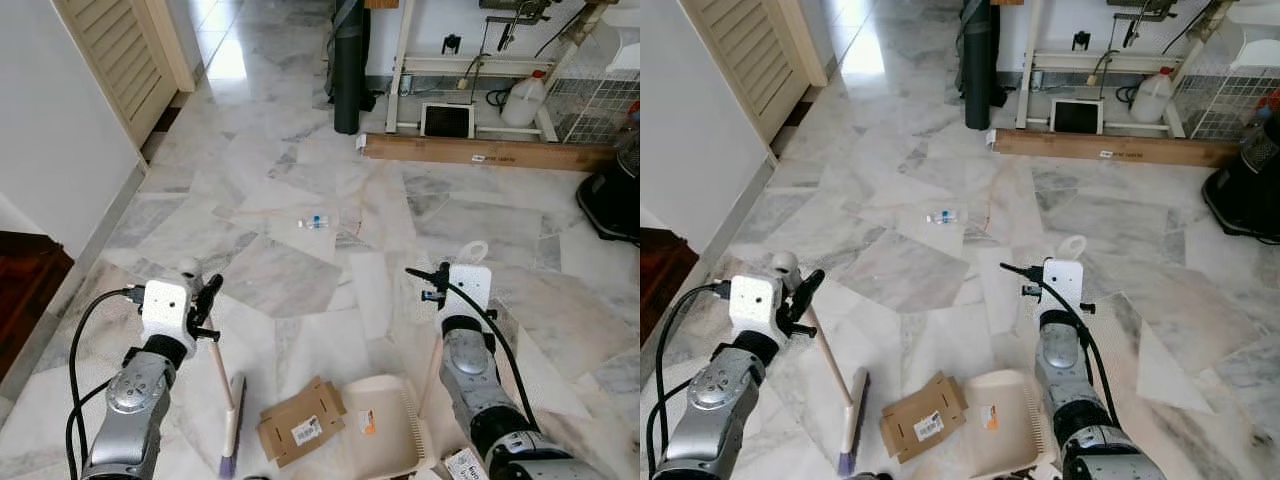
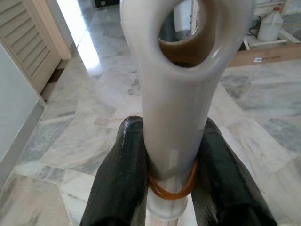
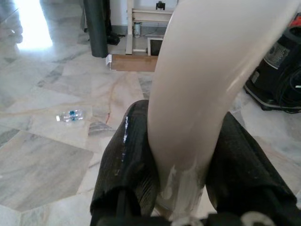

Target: Sweep floor

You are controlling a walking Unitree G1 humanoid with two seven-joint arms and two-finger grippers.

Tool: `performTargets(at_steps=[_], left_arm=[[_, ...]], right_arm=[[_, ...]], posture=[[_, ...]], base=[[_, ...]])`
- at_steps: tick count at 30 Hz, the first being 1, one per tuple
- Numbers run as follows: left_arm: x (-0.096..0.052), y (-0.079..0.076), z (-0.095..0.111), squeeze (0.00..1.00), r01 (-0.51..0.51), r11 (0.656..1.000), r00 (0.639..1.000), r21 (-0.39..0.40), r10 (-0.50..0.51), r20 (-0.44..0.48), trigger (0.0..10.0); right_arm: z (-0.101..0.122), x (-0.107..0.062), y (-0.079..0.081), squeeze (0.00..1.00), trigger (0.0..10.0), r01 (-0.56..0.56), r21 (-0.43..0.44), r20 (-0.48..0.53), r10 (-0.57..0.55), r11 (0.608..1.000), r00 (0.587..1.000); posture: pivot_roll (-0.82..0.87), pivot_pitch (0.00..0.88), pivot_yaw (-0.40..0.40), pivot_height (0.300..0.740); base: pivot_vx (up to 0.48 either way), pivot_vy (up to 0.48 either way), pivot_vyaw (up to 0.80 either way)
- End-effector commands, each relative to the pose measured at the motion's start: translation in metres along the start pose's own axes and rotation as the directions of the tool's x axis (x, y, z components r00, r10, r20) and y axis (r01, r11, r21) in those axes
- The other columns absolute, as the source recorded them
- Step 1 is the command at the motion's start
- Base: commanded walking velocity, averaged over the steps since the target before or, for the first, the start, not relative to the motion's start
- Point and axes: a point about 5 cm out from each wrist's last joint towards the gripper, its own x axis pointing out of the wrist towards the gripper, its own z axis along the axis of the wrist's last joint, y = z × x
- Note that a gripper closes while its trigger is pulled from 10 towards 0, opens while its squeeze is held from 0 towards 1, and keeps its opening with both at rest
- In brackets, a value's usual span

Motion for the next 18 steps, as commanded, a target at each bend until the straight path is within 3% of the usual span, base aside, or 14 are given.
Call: performTargets(at_steps=[1,11,18], left_arm=[[-0.007,0.008,-0.004,0.00,-0.018,1.000,1.000,0.008,0.019,-0.022,10.0],[-0.005,0.007,-0.001,0.00,-0.016,1.000,1.000,0.007,0.016,-0.007,10.0],[-0.005,0.008,-0.001,0.00,-0.015,1.000,1.000,0.011,0.015,-0.005,10.0]], right_arm=[[-0.005,-0.005,0.002,0.00,10.0,0.004,0.012,0.002,-0.004,1.000,1.000],[0.015,0.001,0.001,0.00,10.0,0.017,0.049,0.120,-0.023,0.999,0.992],[0.001,-0.002,0.006,0.00,10.0,-0.005,0.035,0.025,0.004,0.999,1.000]], posture=[[0.17,0.154,0.055,0.740],[0.17,0.153,0.056,0.740],[0.18,0.150,0.055,0.740]], base=[[0.000,0.000,0.00],[0.000,0.000,0.00],[0.000,0.000,0.00]])
